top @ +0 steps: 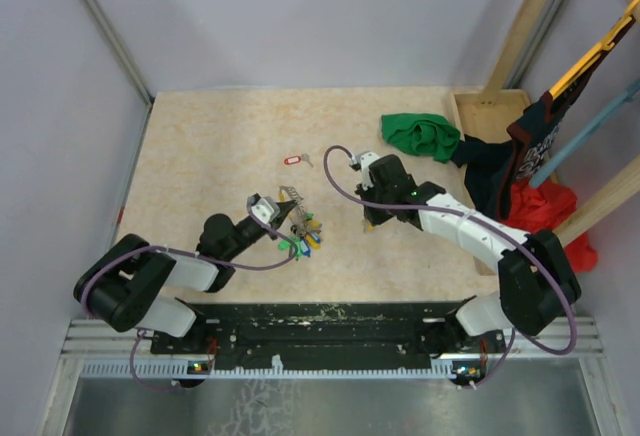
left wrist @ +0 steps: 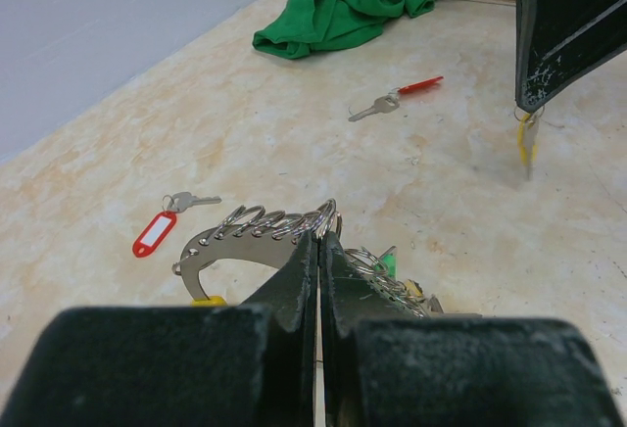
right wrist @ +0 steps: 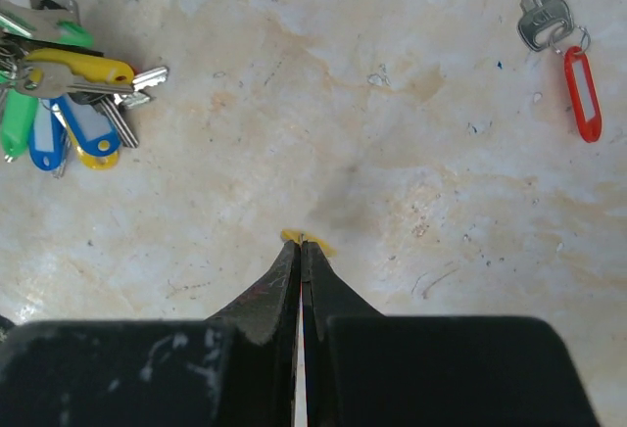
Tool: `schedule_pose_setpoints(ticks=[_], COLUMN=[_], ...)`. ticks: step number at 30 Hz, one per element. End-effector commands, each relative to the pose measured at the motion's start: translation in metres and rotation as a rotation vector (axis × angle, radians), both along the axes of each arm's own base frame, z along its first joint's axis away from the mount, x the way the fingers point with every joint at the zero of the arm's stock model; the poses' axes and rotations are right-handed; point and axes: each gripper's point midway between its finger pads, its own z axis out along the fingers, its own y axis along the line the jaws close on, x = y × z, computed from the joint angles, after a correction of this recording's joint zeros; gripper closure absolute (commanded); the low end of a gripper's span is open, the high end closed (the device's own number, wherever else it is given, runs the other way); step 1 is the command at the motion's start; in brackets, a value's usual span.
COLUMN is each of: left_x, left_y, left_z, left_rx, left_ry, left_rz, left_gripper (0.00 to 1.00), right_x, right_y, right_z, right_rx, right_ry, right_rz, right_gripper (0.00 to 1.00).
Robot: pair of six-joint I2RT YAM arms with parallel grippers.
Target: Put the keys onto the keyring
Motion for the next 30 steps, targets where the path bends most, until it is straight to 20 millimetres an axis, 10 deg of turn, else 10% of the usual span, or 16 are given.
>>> schedule_pose_setpoints(ticks=[1, 18, 30], left_x=[0.003, 0.004, 0.004], left_y=[-0.006, -0.01, -0.01], left_z=[0.017, 0.012, 0.013], left_rx=[-0.034, -0.018, -0.022], left_ry=[-0.038, -0.022, -0.022], left_rz=[-0.025, -0.041, -0.042], left_gripper=[1.0, 1.0, 1.0], right_x=[0.009, 0.061, 0.056], right_y=[-0.004, 0.042, 0.04], right_z=[0.005, -0.045, 0.002], right_rx=[-0.075, -0.158, -0.021], right_ry=[-0.015, 0.012, -0.136], right_rz=[-0.039, -0.008, -0.044], right_gripper=[1.0, 0.96, 0.76])
